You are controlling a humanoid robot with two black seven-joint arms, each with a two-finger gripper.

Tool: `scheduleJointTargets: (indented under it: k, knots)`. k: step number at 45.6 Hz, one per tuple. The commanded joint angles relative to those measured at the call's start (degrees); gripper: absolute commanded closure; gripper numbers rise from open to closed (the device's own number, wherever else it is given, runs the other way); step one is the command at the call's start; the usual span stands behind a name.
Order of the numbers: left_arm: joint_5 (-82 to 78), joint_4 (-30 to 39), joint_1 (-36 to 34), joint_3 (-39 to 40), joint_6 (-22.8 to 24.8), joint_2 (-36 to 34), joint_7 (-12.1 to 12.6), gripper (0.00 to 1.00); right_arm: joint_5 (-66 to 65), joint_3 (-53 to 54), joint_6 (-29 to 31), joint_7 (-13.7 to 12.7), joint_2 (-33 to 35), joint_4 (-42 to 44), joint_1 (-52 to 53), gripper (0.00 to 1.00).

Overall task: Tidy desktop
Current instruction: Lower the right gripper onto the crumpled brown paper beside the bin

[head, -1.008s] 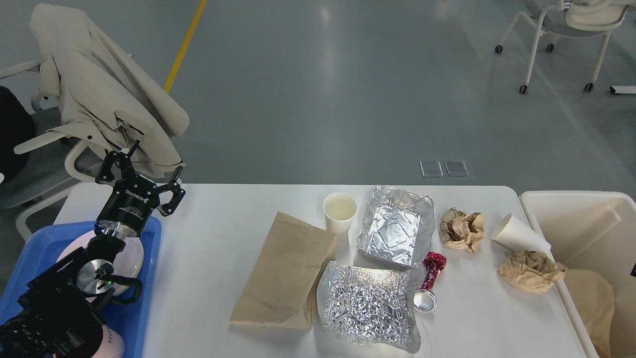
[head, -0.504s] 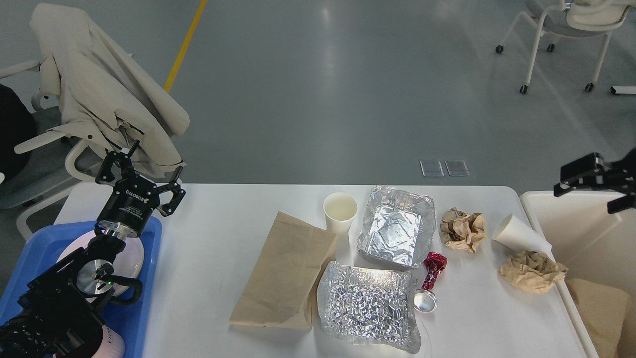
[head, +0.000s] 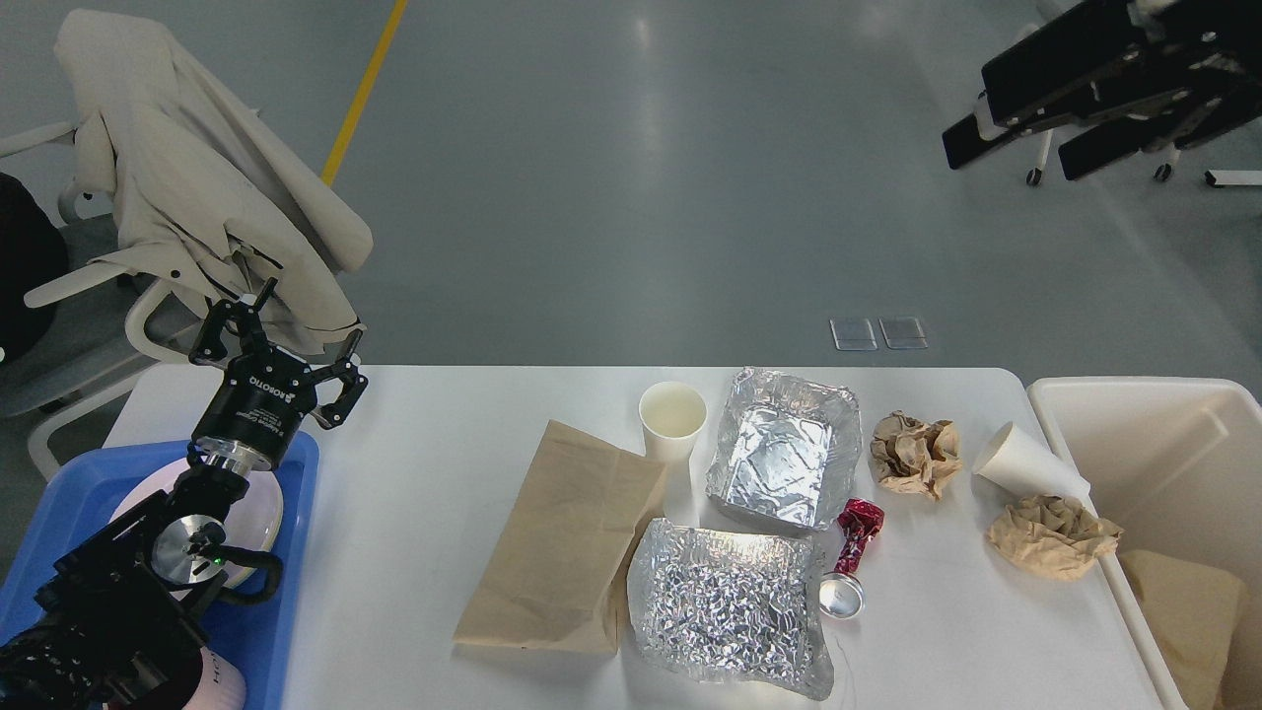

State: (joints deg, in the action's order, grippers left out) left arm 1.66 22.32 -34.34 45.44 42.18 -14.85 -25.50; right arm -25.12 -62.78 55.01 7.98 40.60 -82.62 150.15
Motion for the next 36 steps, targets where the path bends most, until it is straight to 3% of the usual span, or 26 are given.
scheduleJointTargets:
  k: [1,8,14,22,36]
  knots:
    - [0.01,0.0,-0.02,0.0,0.01,0.0,0.01,0.0,-4.49,-8.4,-1.3,-0.07,0.18,0.35,-11.78,0.0]
    - [0.01,0.0,-0.02,0.0,0.01,0.0,0.01,0.0,-11.53,-11.93,-26.07,-0.77,-0.44,5.61,-39.27,0.0]
    - [0.01,0.0,-0.02,0.0,0.01,0.0,0.1,0.0,-6.46,-8.86,-36.54,-2.17,-3.68,19.57,-60.29,0.0]
    - [0.01,0.0,-0.02,0.0,0.01,0.0,0.01,0.0,11.57,-1.13,-39.02,-2.53,-9.74,36.11,-78.41,0.0]
    - [0.01,0.0,-0.02,0.0,0.01,0.0,0.01,0.0,15.45,4.51,-39.98,-2.7,-11.07,37.7,-82.73,0.0]
